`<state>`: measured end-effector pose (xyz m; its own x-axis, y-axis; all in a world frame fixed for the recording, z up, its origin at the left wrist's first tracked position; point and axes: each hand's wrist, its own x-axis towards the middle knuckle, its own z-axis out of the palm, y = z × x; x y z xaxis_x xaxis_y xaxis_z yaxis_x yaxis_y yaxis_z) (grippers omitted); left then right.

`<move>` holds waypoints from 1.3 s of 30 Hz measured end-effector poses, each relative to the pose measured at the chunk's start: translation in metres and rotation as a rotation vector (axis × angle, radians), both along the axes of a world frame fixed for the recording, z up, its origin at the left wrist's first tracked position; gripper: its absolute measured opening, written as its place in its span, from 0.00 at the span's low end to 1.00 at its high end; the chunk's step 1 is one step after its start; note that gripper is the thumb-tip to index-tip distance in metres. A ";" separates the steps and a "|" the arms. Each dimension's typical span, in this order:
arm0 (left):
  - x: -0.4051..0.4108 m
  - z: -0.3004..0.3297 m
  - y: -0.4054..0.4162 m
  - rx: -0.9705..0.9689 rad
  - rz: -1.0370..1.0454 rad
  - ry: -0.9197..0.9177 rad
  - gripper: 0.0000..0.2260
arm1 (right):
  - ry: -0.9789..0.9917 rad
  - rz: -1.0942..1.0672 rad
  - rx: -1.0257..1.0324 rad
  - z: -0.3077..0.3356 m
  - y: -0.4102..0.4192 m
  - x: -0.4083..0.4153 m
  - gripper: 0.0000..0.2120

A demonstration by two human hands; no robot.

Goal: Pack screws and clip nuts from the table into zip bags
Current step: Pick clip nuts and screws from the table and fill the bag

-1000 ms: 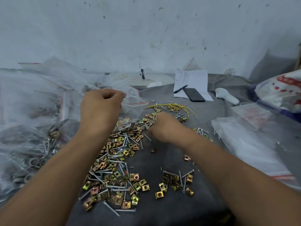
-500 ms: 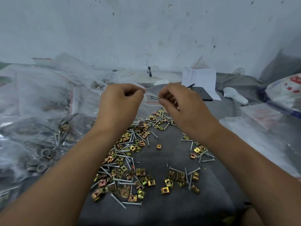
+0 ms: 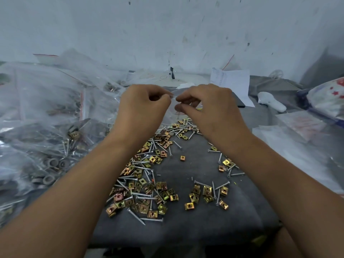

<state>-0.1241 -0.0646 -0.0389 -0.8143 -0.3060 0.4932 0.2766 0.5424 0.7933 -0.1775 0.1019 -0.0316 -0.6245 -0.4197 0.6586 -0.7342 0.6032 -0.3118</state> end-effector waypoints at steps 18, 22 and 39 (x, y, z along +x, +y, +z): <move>0.000 0.017 -0.048 0.387 0.298 0.255 0.10 | -0.387 -0.155 -0.006 -0.051 0.029 -0.072 0.05; 0.001 0.016 -0.047 0.272 0.357 0.271 0.12 | -0.361 -0.078 0.229 -0.067 0.007 -0.074 0.12; -0.002 0.014 -0.052 0.314 0.335 0.207 0.10 | -0.356 -0.076 -0.059 -0.060 0.004 -0.072 0.06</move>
<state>-0.1259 -0.1163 -0.0252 -0.5409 -0.6932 0.4764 0.2972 0.3723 0.8792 -0.2498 0.1063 -0.0919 -0.8471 -0.3309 0.4158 -0.5268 0.6256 -0.5754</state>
